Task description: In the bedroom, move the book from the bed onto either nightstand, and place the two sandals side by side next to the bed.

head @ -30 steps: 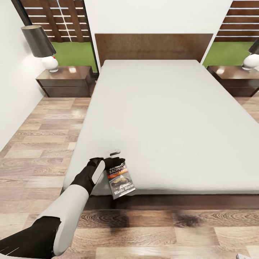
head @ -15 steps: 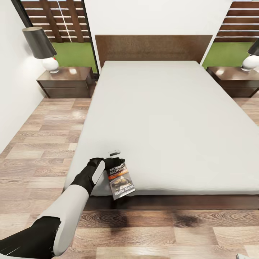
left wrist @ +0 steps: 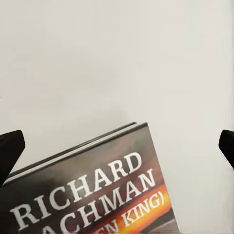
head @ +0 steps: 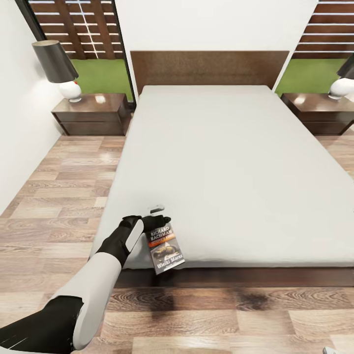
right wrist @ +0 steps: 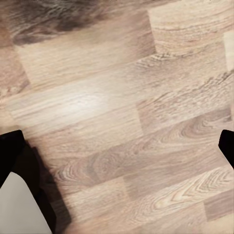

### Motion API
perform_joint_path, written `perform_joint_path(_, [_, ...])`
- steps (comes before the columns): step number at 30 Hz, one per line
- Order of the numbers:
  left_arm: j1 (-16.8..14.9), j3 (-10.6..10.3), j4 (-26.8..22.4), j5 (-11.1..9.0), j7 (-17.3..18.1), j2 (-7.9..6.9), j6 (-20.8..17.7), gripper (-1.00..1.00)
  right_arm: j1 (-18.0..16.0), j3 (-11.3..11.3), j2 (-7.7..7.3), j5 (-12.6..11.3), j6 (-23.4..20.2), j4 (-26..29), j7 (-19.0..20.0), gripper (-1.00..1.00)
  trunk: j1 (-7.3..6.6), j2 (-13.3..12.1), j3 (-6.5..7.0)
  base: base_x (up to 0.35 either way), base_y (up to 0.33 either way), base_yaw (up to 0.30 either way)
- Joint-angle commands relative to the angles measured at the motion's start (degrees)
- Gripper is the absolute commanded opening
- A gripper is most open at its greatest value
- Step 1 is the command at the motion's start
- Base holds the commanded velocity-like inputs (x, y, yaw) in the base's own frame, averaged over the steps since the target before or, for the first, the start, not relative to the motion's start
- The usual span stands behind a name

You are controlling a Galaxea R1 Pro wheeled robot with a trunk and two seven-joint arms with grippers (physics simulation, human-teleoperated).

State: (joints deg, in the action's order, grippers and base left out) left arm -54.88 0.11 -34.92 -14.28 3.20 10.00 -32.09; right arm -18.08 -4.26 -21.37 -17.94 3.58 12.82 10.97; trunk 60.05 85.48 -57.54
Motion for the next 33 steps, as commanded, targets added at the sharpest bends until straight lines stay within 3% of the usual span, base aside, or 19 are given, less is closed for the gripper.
perform_joint_path(1, [0.0,0.0,-0.1,-0.1,0.0,0.00,-0.3,1.00,0.0,-0.4,-0.01,-0.2,0.1,-0.1,0.5,1.00,-0.23,-0.4,0.15,0.000,0.000,0.000])
perform_joint_path(27, [0.0,0.1,-0.1,-0.1,0.1,0.00,-0.3,1.00,0.0,-0.5,-0.07,-0.2,0.1,-0.1,0.5,1.00,-5.94,-10.8,4.82,0.000,0.000,0.000])
perform_joint_path(33, [0.0,0.2,-0.1,-0.7,1.4,0.00,-0.6,1.00,0.0,-0.5,-0.07,-0.2,0.1,-0.1,0.5,1.00,-7.26,-13.2,5.90,0.000,0.000,0.000])
